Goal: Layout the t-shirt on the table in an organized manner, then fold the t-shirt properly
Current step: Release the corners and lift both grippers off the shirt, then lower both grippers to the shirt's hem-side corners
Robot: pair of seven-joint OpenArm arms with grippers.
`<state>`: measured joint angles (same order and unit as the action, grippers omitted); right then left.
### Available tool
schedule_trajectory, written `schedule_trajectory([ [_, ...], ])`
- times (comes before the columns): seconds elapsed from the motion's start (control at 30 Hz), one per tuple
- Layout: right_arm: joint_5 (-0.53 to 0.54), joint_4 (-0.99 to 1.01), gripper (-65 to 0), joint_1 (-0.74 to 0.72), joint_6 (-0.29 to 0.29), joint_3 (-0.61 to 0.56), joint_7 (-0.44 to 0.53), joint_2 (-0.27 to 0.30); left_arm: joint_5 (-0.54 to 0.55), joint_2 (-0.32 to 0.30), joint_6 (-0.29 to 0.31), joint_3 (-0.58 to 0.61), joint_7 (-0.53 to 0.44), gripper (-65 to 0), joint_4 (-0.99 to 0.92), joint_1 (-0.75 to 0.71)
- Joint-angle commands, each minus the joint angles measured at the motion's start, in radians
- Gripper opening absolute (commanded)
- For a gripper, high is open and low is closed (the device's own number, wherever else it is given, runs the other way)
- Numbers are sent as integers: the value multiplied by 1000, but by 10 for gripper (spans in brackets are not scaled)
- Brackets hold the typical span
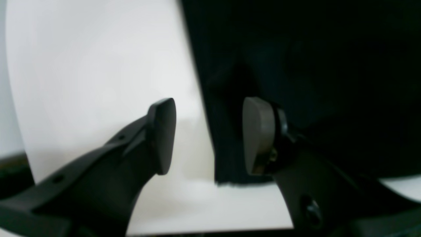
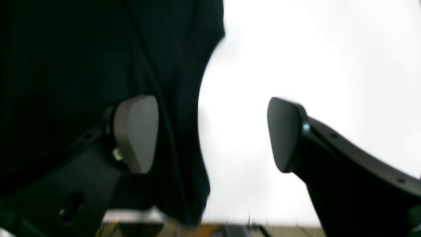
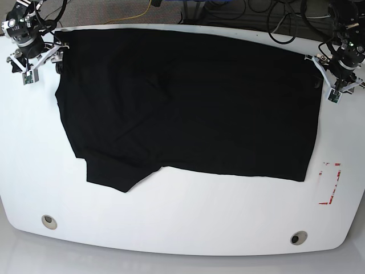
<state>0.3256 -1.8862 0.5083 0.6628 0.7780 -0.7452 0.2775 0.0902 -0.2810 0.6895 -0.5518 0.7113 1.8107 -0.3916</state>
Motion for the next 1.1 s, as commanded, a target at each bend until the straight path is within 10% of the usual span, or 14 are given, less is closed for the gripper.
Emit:
schedule_trajectory([
  [0.0,10,-16,-152,-26,1,7,-9,24,1,-13,-1,17,23,-341,34,-2],
  [0.83,-4,288,-152,-561,-1,-165,-116,107,-7,27,-12,25,28,-343,1,394],
  [1.07,-124,465,-152,-753,7,-245,-70,111,-77,32,-113,85,28,-341,-160,572],
])
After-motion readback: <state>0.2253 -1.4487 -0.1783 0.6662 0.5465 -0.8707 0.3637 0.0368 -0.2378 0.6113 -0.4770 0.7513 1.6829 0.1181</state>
